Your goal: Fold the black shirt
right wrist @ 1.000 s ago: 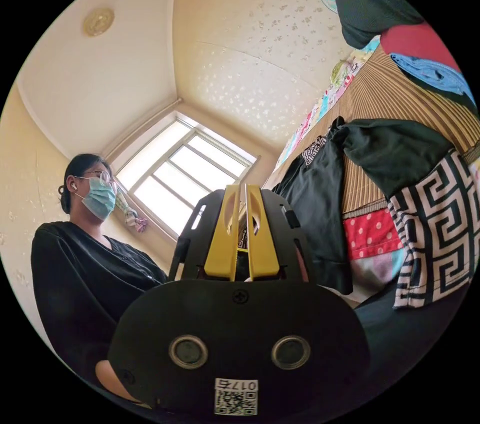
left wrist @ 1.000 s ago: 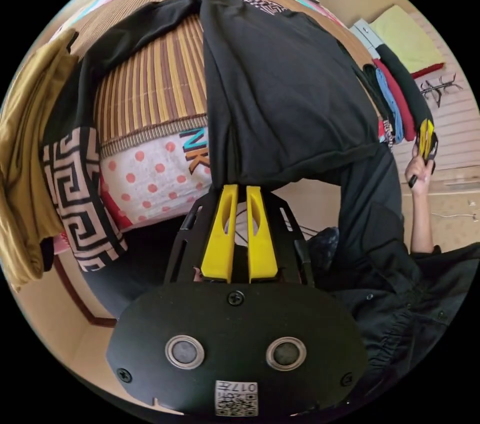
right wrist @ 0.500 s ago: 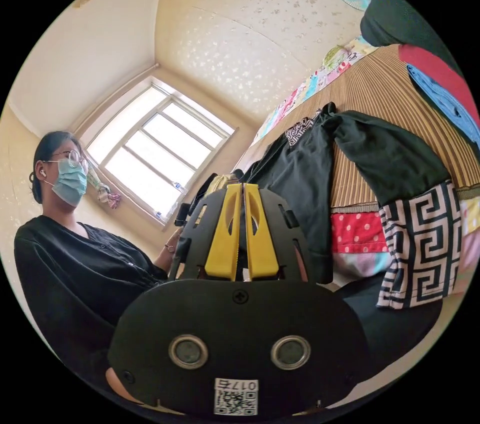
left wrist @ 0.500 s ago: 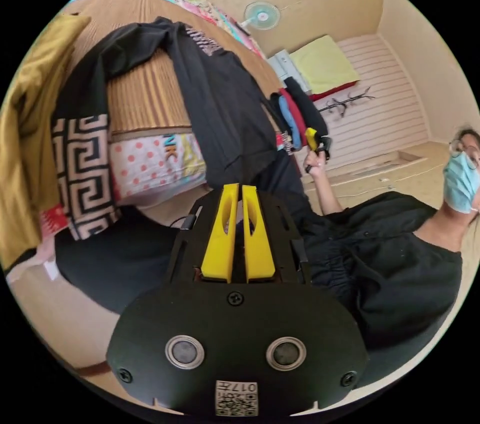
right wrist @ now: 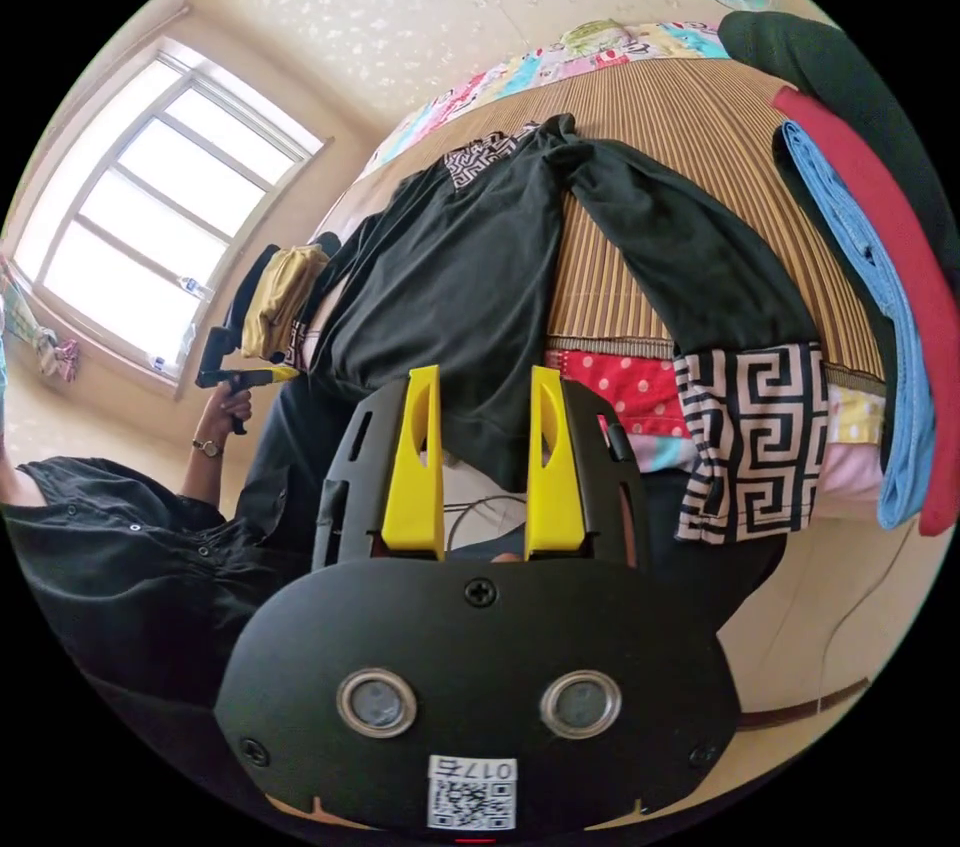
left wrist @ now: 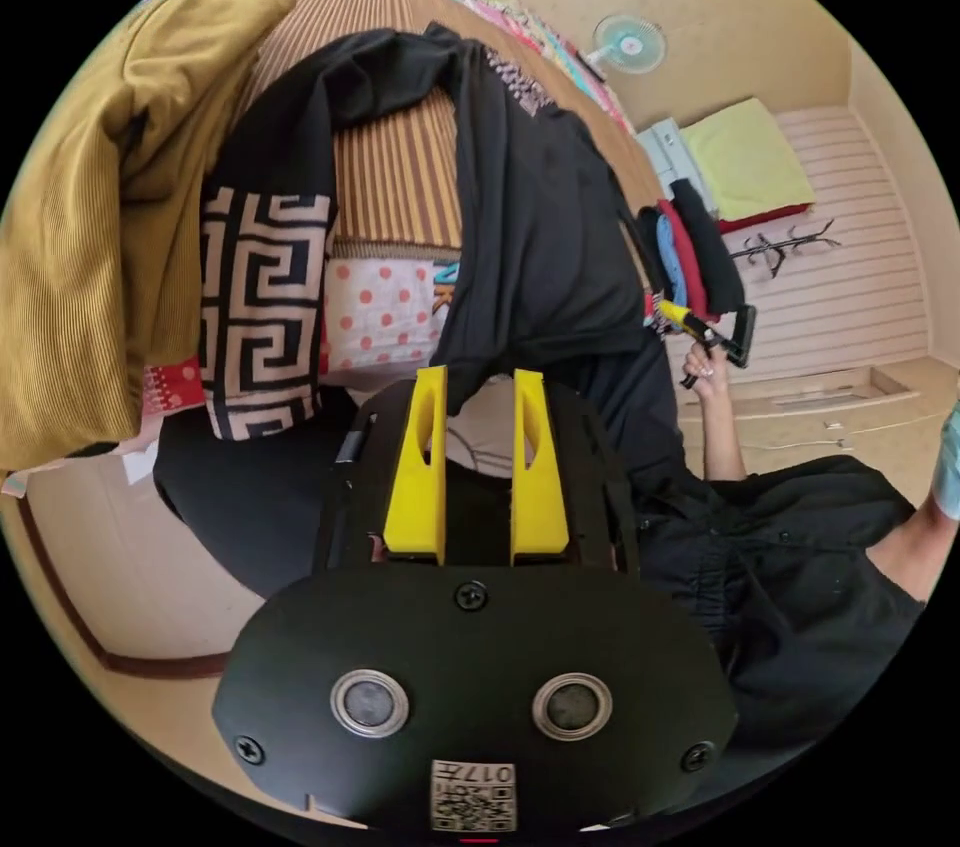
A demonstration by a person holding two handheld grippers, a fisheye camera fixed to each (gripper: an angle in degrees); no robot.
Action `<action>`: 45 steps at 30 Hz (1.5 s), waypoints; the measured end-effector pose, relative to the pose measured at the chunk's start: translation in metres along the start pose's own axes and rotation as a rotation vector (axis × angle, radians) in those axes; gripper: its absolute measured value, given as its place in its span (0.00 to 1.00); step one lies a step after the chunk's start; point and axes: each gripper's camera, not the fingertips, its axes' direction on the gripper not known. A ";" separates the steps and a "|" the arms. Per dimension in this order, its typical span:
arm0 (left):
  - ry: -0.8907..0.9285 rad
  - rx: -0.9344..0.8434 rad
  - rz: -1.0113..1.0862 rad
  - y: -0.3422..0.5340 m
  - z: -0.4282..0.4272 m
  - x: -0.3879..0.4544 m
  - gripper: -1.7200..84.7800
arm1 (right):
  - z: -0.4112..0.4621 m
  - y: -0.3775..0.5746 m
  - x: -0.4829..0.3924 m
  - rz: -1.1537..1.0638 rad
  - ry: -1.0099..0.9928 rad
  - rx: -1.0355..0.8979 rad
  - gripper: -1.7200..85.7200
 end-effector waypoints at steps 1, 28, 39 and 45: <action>-0.002 -0.007 0.007 -0.001 0.002 0.000 0.14 | 0.004 -0.002 0.001 0.013 0.006 -0.015 0.17; 0.175 -0.166 0.294 0.041 -0.023 0.054 0.04 | -0.049 0.022 -0.029 -0.044 -0.119 -0.137 0.04; -0.023 -0.217 0.050 0.052 0.023 0.042 0.10 | 0.021 0.046 -0.037 0.056 0.044 -0.435 0.05; -0.199 0.007 0.129 0.014 0.027 0.090 0.11 | 0.001 0.018 -0.062 0.014 -0.015 -0.106 0.05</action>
